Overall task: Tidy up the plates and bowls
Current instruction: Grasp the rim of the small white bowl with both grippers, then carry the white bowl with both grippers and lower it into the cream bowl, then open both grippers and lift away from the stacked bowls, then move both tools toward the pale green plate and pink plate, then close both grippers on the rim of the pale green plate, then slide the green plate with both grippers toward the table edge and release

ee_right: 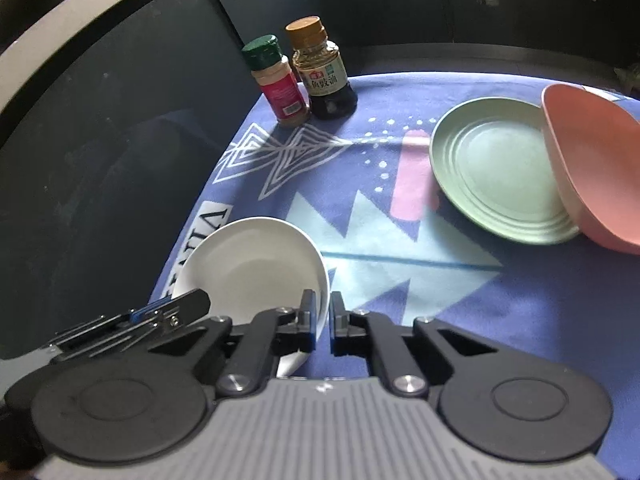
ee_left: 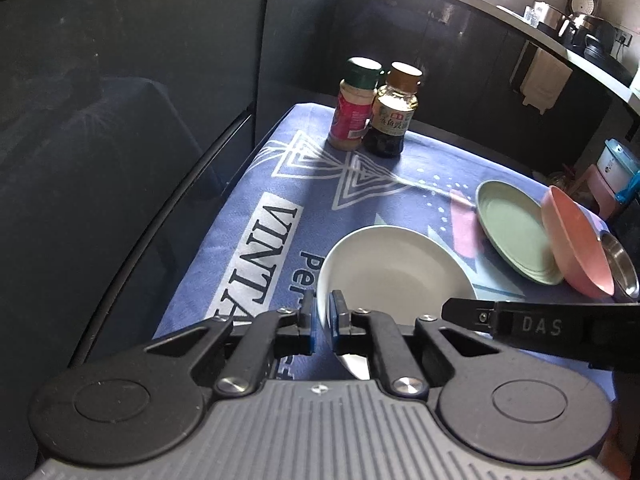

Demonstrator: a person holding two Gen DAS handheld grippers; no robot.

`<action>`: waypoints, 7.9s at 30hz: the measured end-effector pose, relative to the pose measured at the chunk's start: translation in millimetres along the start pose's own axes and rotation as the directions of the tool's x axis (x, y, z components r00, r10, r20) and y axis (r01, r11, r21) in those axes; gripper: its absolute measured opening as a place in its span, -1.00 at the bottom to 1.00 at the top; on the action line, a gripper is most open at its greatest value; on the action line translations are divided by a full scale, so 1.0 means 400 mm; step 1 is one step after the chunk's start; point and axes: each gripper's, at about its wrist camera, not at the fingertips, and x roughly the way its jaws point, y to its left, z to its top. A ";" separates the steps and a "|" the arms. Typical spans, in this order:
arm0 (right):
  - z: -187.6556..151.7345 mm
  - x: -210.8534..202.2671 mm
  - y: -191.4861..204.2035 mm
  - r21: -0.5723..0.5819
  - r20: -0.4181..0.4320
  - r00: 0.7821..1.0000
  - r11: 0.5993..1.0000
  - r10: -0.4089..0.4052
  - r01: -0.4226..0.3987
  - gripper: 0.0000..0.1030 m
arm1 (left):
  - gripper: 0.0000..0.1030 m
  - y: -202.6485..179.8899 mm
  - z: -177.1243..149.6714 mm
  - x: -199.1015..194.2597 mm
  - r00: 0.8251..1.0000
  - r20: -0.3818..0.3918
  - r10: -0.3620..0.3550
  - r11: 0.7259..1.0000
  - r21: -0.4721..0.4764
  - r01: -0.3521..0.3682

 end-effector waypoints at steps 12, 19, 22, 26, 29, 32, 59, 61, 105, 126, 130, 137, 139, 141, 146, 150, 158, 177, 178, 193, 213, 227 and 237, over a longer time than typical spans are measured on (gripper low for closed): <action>-0.111 -0.237 0.014 -0.025 0.113 0.994 1.000 -0.003 0.006 -0.31 | -0.87 -0.073 -0.063 -0.188 0.995 0.062 -0.078 0.995 0.067 0.073; -0.205 -0.349 -0.008 -0.017 0.160 0.987 1.000 -0.023 0.026 -0.30 | -0.86 -0.133 -0.138 -0.287 0.989 0.072 -0.126 0.986 0.123 0.116; -0.238 -0.376 -0.017 -0.013 0.171 0.985 0.999 -0.040 0.043 -0.30 | -0.85 -0.157 -0.169 -0.313 0.989 0.066 -0.133 0.981 0.149 0.122; -0.284 -0.406 -0.026 -0.008 0.181 0.982 0.998 -0.054 0.056 -0.29 | -0.85 -0.179 -0.207 -0.341 0.989 0.062 -0.136 0.978 0.167 0.124; -0.308 -0.417 -0.032 0.001 0.181 0.982 0.998 -0.061 0.062 -0.29 | -0.85 -0.189 -0.230 -0.352 0.989 0.054 -0.139 0.976 0.177 0.128; -0.326 -0.426 -0.038 0.005 0.182 0.981 0.998 -0.066 0.066 -0.29 | -0.84 -0.197 -0.247 -0.361 0.989 0.045 -0.140 0.974 0.184 0.130; -0.408 -0.408 -0.066 0.006 0.123 0.989 0.997 -0.080 0.080 -0.26 | -0.83 -0.221 -0.327 -0.342 0.993 -0.037 -0.115 0.966 0.230 0.120; -0.409 -0.402 -0.070 0.011 0.115 0.990 0.997 -0.079 0.079 -0.26 | -0.83 -0.222 -0.330 -0.336 0.993 -0.045 -0.113 0.966 0.231 0.121; -0.410 -0.394 -0.102 0.032 0.119 0.984 0.991 -0.135 0.132 0.35 | -0.72 -0.233 -0.351 -0.295 0.990 -0.084 -0.117 0.960 0.248 0.134; -0.393 -0.423 -0.148 0.071 0.183 0.973 0.989 -0.143 0.132 0.51 | 0.12 -0.230 -0.291 -0.330 0.995 0.005 -0.101 0.970 0.223 0.097; -0.377 -0.424 -0.174 0.105 0.187 0.972 0.987 -0.141 0.123 0.51 | 0.13 -0.237 -0.256 -0.327 0.995 0.029 -0.092 0.970 0.228 0.083; -0.321 -0.413 -0.225 0.154 0.199 0.970 0.982 -0.142 0.112 0.51 | 0.15 -0.250 -0.180 -0.284 0.995 0.057 -0.084 0.971 0.231 0.069; -0.301 -0.404 -0.245 0.175 0.195 0.971 0.979 -0.139 0.105 0.51 | 0.15 -0.250 -0.155 -0.257 0.994 0.056 -0.092 0.971 0.227 0.077; -0.281 -0.394 -0.265 0.190 0.194 0.971 0.977 -0.139 0.101 0.51 | 0.15 -0.252 -0.135 -0.231 0.994 0.056 -0.089 0.971 0.229 0.074; -0.227 -0.364 -0.299 0.205 0.198 0.969 0.973 -0.150 0.109 0.51 | 0.15 -0.256 -0.080 -0.163 0.996 0.061 -0.061 0.971 0.236 0.045; -0.185 -0.334 -0.319 0.220 0.201 0.968 0.970 -0.149 0.103 0.51 | 0.15 -0.267 -0.045 -0.117 0.997 0.059 -0.053 0.969 0.245 0.037; -0.115 -0.263 -0.343 0.228 0.191 0.972 0.969 -0.139 0.093 0.51 | 0.14 -0.297 0.019 -0.026 0.998 0.056 -0.037 0.959 0.281 0.020; -0.037 -0.167 -0.411 0.293 0.198 0.973 0.955 -0.116 0.054 0.51 | -0.19 -0.362 0.135 0.227 0.994 -0.052 -0.099 0.969 0.222 0.108; -0.035 -0.164 -0.408 0.282 0.196 0.974 0.958 -0.111 0.052 0.51 | -0.28 -0.367 0.133 0.242 0.992 -0.072 -0.100 0.969 0.221 0.114; -0.011 -0.120 -0.391 0.223 0.161 0.982 0.973 -0.100 0.063 0.51 | -0.77 -0.307 0.088 0.218 0.990 -0.117 -0.077 0.961 0.257 0.105; 0.027 -0.052 -0.330 0.168 0.088 0.996 0.986 -0.025 0.010 -0.23 | -0.66 -0.238 0.073 0.187 0.993 -0.109 -0.044 0.975 0.212 0.066; -0.055 -0.110 -0.149 -0.004 0.043 0.997 0.998 0.066 -0.066 -0.22 | -0.66 -0.104 -0.001 0.004 0.999 -0.032 -0.016 0.981 0.190 0.022; -0.078 -0.082 -0.121 -0.042 0.000 0.999 0.999 0.032 -0.032 -0.20 | -0.66 -0.066 -0.036 0.020 0.998 -0.054 -0.026 0.986 0.164 0.034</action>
